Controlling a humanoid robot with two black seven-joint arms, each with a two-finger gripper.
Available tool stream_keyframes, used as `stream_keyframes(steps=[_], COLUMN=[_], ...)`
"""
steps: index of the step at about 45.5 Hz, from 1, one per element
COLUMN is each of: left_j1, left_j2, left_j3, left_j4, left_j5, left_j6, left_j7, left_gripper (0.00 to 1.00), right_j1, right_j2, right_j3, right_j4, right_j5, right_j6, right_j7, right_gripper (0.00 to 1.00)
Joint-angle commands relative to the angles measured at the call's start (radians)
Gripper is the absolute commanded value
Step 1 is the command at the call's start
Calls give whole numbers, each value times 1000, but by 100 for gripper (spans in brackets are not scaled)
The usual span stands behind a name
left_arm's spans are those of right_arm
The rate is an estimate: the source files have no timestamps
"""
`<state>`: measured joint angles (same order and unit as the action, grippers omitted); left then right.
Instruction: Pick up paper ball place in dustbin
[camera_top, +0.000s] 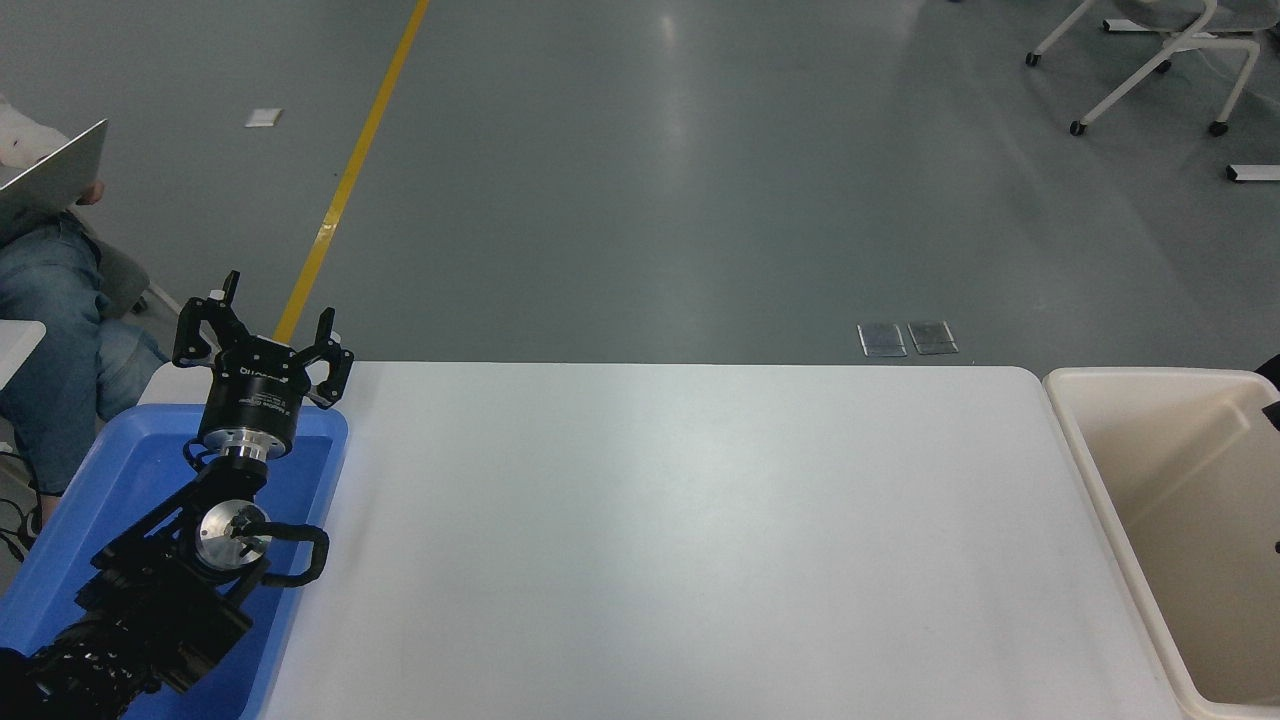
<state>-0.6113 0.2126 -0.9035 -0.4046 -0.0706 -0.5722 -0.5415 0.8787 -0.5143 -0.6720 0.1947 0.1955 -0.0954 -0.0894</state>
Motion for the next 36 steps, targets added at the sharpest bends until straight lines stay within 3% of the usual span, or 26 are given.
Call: stream_keyframes(steps=[1, 17, 36], left_j1=[-1, -1, 1], left_j2=[1, 1, 1], left_j3=[0, 0, 0], left_j4=[0, 0, 1], left_j5=[0, 0, 0], left_j6=[0, 0, 0], left_j7=[0, 0, 0], left_gripper=[99, 99, 99], right_j1=[152, 417, 651], right_j2=[7, 112, 198], right_j3=[-6, -40, -184], right_j4=[66, 230, 526], right_j5=[-10, -237, -252], right_j6=[8, 157, 441], right_j7=[0, -1, -3], right_gripper=[100, 100, 100])
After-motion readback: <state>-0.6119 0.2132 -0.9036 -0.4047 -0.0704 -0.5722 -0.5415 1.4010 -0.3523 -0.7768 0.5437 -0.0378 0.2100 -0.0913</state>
